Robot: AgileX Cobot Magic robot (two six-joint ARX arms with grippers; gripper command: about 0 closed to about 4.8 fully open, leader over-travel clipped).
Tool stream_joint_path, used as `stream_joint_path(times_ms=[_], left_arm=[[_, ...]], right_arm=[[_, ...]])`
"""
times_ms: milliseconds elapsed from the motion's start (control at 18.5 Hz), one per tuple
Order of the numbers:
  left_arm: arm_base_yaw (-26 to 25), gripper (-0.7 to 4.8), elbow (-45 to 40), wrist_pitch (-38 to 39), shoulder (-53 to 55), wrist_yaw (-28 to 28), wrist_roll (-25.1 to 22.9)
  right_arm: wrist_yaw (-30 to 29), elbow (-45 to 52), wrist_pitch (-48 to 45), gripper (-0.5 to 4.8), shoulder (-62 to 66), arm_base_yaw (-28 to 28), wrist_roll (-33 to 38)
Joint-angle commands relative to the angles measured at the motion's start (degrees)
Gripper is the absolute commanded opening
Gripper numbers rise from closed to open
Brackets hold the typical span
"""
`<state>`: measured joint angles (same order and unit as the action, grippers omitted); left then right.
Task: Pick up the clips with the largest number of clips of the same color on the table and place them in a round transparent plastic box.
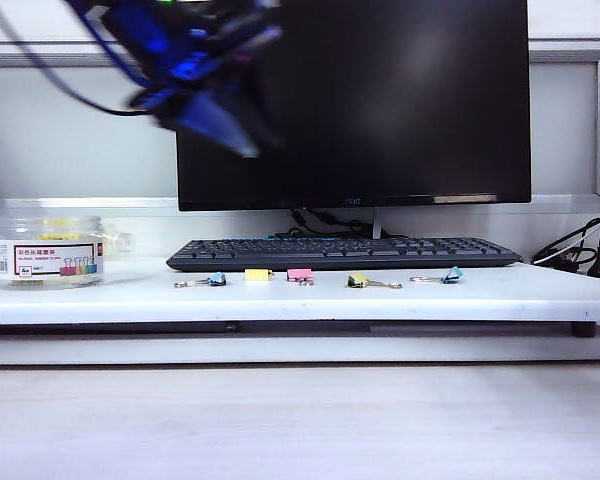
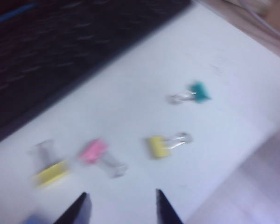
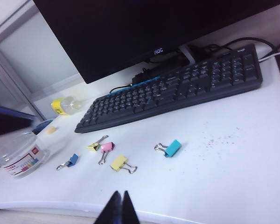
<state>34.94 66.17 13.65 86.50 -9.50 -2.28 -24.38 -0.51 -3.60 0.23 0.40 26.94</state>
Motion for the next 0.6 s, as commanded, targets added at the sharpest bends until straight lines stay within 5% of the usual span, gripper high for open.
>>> stream_joint_path(times_ms=[54, 325, 596], left_arm=[[0.55, 1.91, 0.07, 0.15, 3.93, -8.9, -5.97], [-0.66, 1.9, 0.09, -1.27, 5.84, -15.56, -15.69], [-1.64, 1.9, 1.88, -2.08, 8.83, -20.24, -16.31]], right_arm=[[-1.51, 0.15, -1.05, -0.01, -0.11, -0.02, 0.11], [-2.62, 0.15, -1.05, -0.01, -0.11, -0.02, 0.11], [-2.62, 0.15, -1.16, -0.01, -0.11, -0.02, 0.11]])
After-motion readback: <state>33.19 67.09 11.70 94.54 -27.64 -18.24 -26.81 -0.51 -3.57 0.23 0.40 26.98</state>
